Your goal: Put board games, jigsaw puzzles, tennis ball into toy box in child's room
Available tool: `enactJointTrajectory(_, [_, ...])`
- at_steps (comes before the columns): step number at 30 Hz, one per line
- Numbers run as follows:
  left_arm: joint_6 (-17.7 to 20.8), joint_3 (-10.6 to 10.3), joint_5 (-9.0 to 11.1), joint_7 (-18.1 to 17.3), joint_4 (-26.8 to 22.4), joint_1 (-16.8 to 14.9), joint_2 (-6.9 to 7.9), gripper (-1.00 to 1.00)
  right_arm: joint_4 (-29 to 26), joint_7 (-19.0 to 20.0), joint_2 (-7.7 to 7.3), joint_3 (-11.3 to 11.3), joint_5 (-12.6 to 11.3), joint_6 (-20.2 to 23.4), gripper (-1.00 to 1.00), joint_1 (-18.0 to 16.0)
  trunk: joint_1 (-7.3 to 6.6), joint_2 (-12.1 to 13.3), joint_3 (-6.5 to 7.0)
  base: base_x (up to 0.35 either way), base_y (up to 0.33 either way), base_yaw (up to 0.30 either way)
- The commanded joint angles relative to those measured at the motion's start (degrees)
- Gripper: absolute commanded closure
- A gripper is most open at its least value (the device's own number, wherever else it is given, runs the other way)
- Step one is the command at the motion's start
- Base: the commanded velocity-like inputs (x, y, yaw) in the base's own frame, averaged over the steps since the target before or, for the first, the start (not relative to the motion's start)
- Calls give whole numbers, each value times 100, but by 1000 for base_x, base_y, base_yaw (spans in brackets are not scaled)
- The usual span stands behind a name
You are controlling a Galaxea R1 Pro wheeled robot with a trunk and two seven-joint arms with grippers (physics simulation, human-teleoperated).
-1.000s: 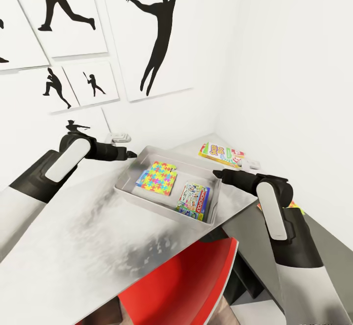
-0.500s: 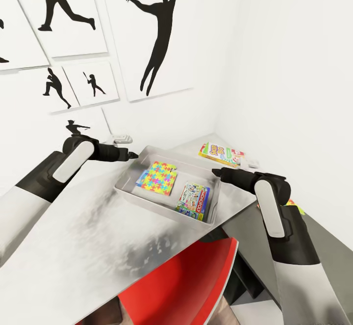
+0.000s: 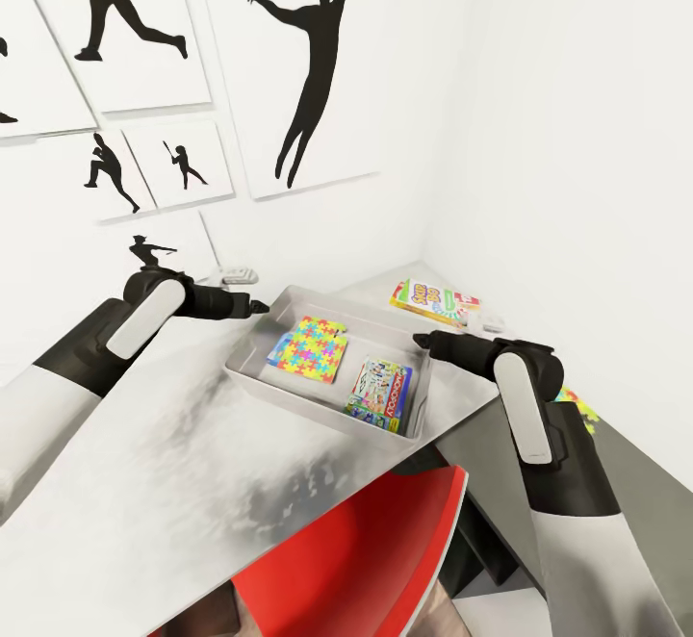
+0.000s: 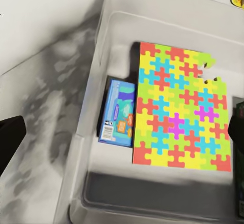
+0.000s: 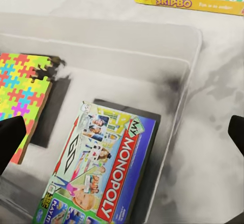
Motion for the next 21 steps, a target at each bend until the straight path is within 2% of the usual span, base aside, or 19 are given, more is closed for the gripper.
enactJointTrajectory(1, [3, -18, 61, 56, -6, -8, 7, -100, -4, -60, 2, 2, -56, 17, -100, -6, 3, -10, -10, 0, 0, 0])
enactJointTrajectory(16, [-149, -33, 47, 14, 182, -7, 5, -100, 230, -76, 73, 10, -47, 17, -100, -7, 3, -10, -10, 0, 0, 0])
enactJointTrajectory(21, [-213, -53, 29, -98, 309, -9, 5, -100, 299, -81, 124, 22, -44, 17, -100, -7, 3, -10, -10, 0, 0, 0])
